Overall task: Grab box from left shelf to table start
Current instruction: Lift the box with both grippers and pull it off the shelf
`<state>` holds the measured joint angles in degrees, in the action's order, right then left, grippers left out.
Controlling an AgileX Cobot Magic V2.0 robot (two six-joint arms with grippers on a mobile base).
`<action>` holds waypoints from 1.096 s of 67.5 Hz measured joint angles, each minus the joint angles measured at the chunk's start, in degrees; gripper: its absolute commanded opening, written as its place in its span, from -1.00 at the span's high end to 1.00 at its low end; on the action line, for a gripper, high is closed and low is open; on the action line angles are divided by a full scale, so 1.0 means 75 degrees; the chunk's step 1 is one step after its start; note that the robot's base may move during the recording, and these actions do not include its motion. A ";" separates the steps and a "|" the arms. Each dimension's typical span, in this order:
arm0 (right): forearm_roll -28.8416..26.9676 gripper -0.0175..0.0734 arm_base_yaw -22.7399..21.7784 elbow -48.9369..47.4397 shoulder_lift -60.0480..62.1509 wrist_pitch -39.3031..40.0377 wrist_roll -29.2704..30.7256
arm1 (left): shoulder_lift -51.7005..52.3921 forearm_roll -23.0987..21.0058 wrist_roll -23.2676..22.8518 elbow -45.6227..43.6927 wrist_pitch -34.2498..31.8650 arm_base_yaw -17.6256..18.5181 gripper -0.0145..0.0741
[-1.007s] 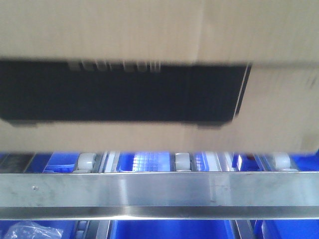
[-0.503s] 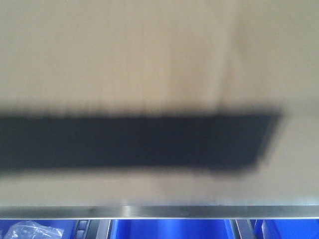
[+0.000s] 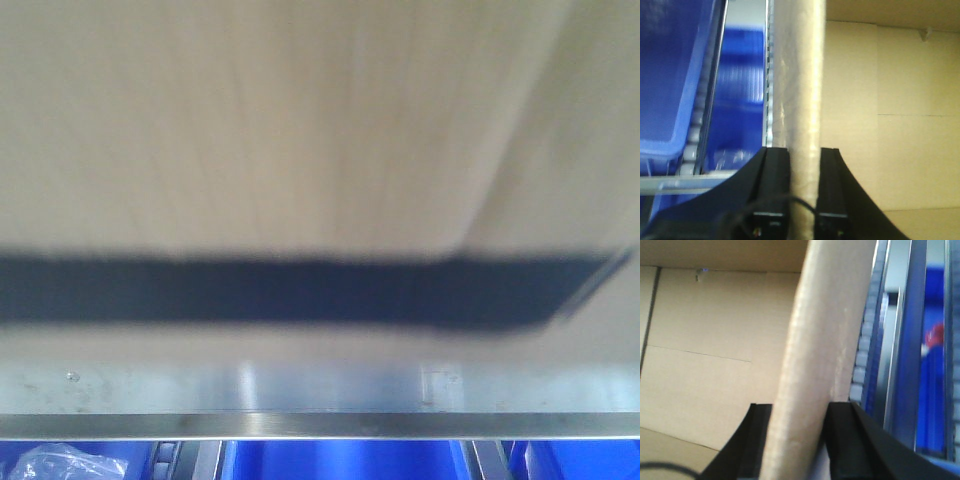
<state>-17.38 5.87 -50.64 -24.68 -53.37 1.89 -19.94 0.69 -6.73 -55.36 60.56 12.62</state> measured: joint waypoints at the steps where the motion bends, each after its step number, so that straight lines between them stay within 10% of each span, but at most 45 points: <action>1: -0.0012 0.48 0.0000 0.0000 0.0067 0.0000 0.0000 | 0.0059 0.0004 0.0000 0.0000 0.0000 0.0000 0.90; 74: -0.0593 0.48 0.0000 0.0000 0.1739 -0.0094 0.0588 | 0.2192 -0.0166 0.0447 0.0155 -0.0366 -0.0024 0.90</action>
<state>-21.83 5.87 -50.64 -11.64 -54.08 6.30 -3.50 -0.55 -3.38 -54.20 57.81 12.44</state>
